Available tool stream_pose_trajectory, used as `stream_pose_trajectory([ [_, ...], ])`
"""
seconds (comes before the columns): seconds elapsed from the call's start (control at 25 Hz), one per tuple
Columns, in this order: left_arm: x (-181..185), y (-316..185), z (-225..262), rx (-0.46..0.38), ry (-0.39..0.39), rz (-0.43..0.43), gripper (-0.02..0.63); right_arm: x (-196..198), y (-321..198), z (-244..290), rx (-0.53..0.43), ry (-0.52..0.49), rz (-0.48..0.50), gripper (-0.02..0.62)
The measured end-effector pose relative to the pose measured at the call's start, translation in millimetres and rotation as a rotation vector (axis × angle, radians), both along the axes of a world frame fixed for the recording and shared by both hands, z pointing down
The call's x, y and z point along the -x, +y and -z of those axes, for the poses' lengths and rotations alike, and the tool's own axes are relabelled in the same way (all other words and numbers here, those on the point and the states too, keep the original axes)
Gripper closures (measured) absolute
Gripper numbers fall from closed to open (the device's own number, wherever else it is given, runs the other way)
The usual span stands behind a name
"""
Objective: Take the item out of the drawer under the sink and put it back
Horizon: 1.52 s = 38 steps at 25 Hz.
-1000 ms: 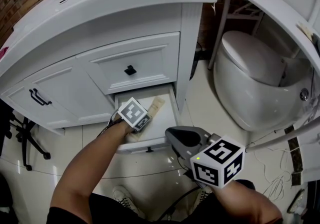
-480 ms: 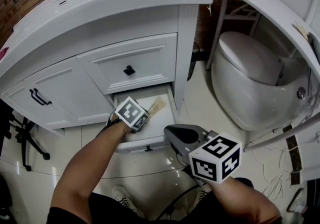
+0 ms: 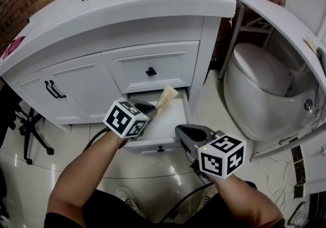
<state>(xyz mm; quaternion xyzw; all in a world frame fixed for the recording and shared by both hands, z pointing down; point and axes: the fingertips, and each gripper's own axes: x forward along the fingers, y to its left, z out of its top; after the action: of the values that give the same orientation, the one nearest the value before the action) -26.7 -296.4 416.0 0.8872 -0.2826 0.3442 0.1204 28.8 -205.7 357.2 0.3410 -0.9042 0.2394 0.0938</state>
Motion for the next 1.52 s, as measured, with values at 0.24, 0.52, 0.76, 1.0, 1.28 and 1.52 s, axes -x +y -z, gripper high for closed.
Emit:
stream_pose_trajectory([
  [0.24,33,43,54,-0.085,0.160,0.070,0.572,-2,3,8,-0.036,-0.004,-0.014,0.592],
  [0.52,65,88,107,-0.188,0.369,0.180,0.580,2,14,15,-0.062,-0.009,0.000,0.592],
  [0.76,68,124,113,-0.153,0.458,0.173,0.584,12,21,13,-0.067,0.003,0.026,0.592],
  [1.0,73,136,95,-0.115,0.464,0.184,0.584,14,21,10,-0.063,0.009,0.034,0.592],
  [1.28,74,135,88,-0.097,0.472,0.186,0.584,14,21,9,-0.063,0.015,0.034,0.592],
  [1.52,70,135,87,-0.090,0.473,0.184,0.588,14,22,9,-0.062,0.020,0.031,0.592],
])
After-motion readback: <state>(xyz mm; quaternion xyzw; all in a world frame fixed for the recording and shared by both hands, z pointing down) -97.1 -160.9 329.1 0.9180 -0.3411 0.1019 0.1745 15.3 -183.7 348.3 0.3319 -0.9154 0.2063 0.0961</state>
